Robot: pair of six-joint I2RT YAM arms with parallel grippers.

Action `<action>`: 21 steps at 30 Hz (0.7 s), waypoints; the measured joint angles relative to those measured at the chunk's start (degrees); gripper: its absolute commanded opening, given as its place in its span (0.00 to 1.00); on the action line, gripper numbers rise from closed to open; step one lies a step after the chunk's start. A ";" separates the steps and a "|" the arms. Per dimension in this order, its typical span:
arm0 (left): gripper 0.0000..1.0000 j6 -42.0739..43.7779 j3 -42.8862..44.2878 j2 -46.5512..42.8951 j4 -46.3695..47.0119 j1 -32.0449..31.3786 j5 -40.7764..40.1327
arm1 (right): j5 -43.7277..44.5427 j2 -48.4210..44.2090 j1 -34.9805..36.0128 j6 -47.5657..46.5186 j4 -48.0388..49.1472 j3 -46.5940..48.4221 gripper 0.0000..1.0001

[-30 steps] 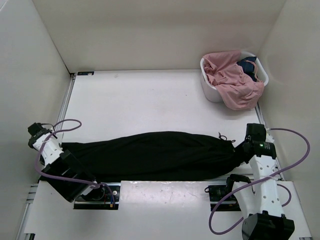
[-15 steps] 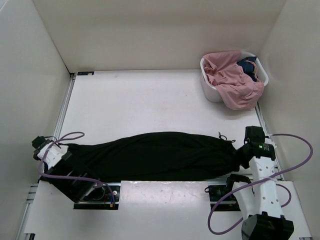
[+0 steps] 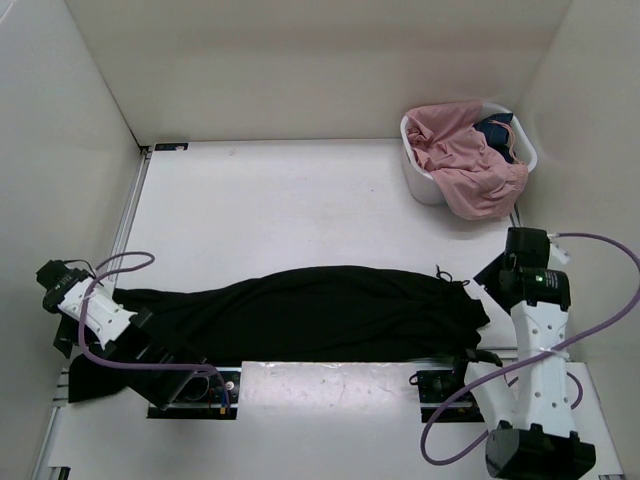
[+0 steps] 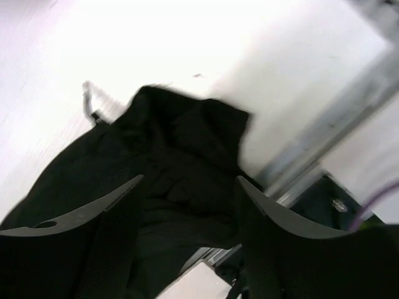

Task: Fold and stack the trousers
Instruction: Fold the trousers

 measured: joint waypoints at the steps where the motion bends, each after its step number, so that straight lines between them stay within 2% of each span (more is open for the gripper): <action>1: 0.61 0.00 -0.70 0.28 -0.33 0.00 0.02 | -2.40 0.66 0.11 -1.36 1.03 -0.17 0.64; 5: 0.61 -0.72 -2.23 0.39 -2.73 -0.02 1.44 | -11.15 3.32 5.53 -4.11 7.26 -3.72 0.65; 8: 0.62 -2.38 0.20 0.39 -3.89 -0.94 5.46 | -12.26 7.39 13.66 -3.54 9.97 -6.60 0.65; 12: 0.65 -4.98 2.47 0.76 -0.87 -7.32 6.93 | -10.97 14.60 21.31 -0.92 11.93 -8.09 0.67; 16: 0.66 -6.29 0.48 5.11 4.61 -13.09 6.73 | -9.51 19.89 22.60 1.88 14.19 -9.88 0.68; 21: 0.61 -8.83 -4.35 14.05 9.84 -20.00 5.81 | -8.96 26.67 21.49 5.70 17.59 -14.67 0.67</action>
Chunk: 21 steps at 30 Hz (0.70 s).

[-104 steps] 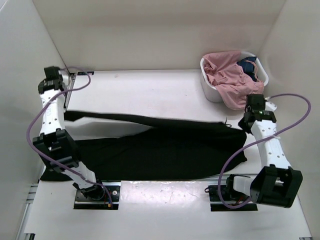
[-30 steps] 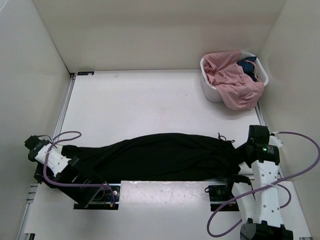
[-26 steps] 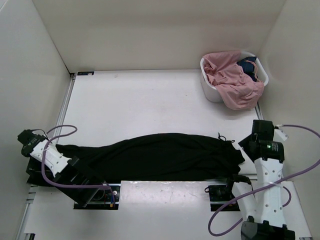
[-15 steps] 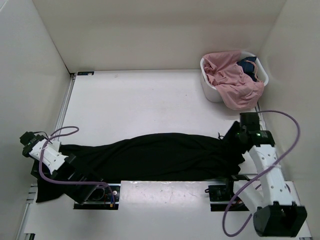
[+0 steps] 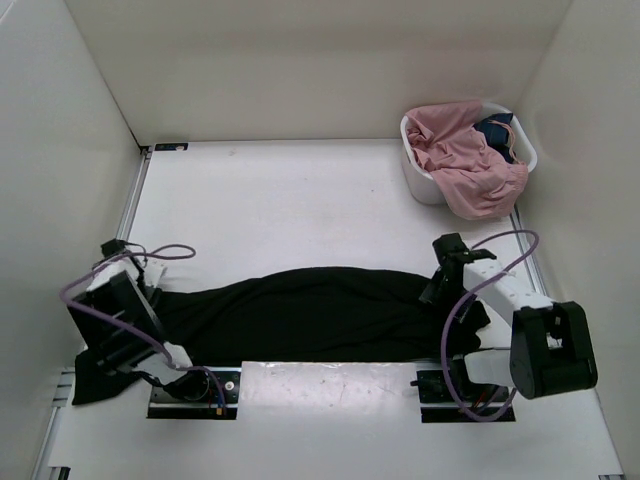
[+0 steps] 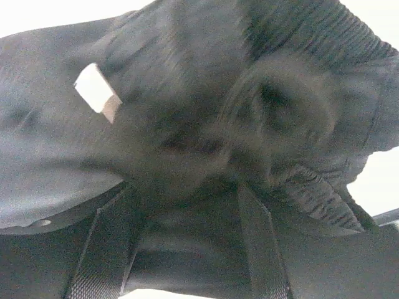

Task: Fold and stack the trousers
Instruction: Fold the trousers

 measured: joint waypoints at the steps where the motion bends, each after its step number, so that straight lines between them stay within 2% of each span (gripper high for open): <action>1: 0.59 -0.59 -1.03 1.75 0.98 -1.51 -0.79 | -0.07 1.14 -0.92 0.83 0.76 -0.70 0.67; 4: 0.54 -2.34 -1.62 5.75 2.12 -5.38 -4.46 | -1.84 3.41 -4.61 2.25 1.66 -0.35 0.65; 10: 0.52 -7.89 2.08 9.49 2.99 -10.49 -6.47 | -4.22 14.08 -11.06 0.83 -0.24 7.72 0.64; 17: 0.65 -13.77 11.50 10.95 4.92 -18.14 -2.23 | 0.96 25.16 -16.41 -3.56 1.70 21.00 0.64; 21: 0.67 -16.15 18.91 11.74 2.34 -18.78 -0.46 | 5.60 28.00 -17.16 -7.43 5.62 25.40 0.63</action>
